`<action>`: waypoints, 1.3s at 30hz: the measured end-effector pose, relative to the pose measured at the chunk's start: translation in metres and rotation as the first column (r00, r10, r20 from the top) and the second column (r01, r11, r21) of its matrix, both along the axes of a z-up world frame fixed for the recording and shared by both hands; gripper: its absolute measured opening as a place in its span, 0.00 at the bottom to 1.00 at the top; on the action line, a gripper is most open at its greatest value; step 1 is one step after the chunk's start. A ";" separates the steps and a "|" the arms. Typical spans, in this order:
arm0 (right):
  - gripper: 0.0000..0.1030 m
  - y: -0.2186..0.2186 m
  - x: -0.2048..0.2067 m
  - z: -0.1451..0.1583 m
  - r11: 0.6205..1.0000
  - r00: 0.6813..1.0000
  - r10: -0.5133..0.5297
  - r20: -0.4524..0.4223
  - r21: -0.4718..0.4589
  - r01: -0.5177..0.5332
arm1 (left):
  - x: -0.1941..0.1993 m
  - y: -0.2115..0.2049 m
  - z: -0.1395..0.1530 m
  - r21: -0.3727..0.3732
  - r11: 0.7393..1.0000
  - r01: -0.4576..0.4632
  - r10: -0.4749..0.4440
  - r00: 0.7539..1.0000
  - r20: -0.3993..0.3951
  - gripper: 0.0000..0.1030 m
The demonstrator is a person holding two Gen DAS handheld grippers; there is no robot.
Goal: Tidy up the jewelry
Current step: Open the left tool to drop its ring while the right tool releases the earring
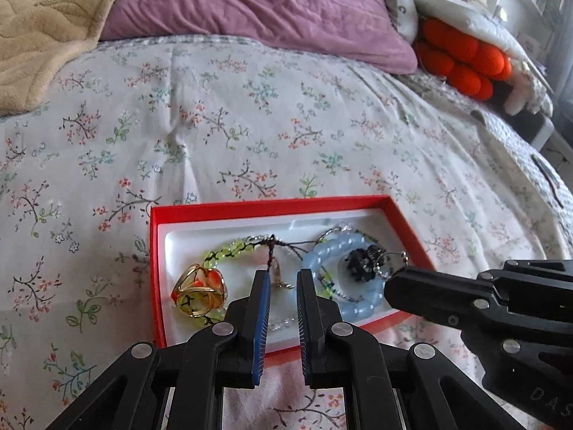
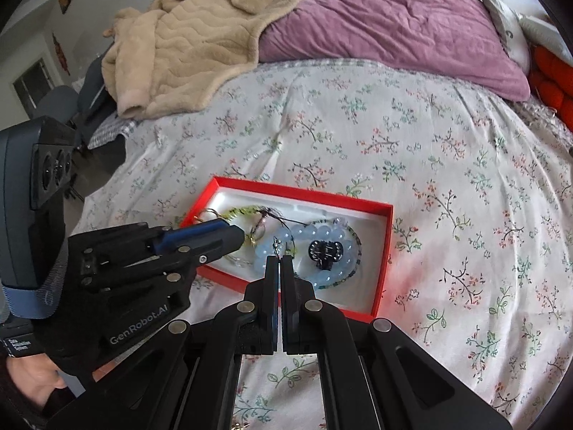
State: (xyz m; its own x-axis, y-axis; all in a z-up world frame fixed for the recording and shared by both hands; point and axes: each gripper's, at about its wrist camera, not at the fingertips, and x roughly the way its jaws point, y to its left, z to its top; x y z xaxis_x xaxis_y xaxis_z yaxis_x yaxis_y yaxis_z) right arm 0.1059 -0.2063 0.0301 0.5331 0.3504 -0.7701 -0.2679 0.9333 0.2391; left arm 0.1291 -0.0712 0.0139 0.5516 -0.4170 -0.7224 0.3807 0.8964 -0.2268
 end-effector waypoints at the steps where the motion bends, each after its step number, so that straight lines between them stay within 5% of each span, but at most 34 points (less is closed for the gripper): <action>1: 0.01 -0.001 0.002 -0.002 1.000 1.000 -0.003 -0.005 -0.001 0.003 | 0.001 0.000 -0.001 0.005 1.000 0.000 0.000 1.000 0.001 0.09; 10: 0.01 -0.005 0.009 -0.011 1.000 0.999 -0.016 -0.030 -0.002 0.016 | -0.002 -0.002 -0.003 0.045 0.999 0.014 -0.015 1.000 0.009 0.12; 24: 0.03 -0.014 0.015 -0.017 0.999 0.996 -0.038 -0.078 0.027 0.040 | -0.020 0.002 0.005 0.129 0.991 0.038 -0.045 0.997 0.056 0.32; 31: 0.28 -0.020 0.010 -0.008 0.998 0.997 -0.045 -0.060 0.049 0.048 | -0.025 0.007 0.008 0.135 0.990 0.029 -0.038 0.997 0.061 0.40; 39: 0.34 -0.028 -0.005 0.006 0.997 0.997 -0.057 -0.044 0.052 0.060 | -0.042 0.016 0.016 0.151 0.988 0.024 -0.034 0.997 0.066 0.54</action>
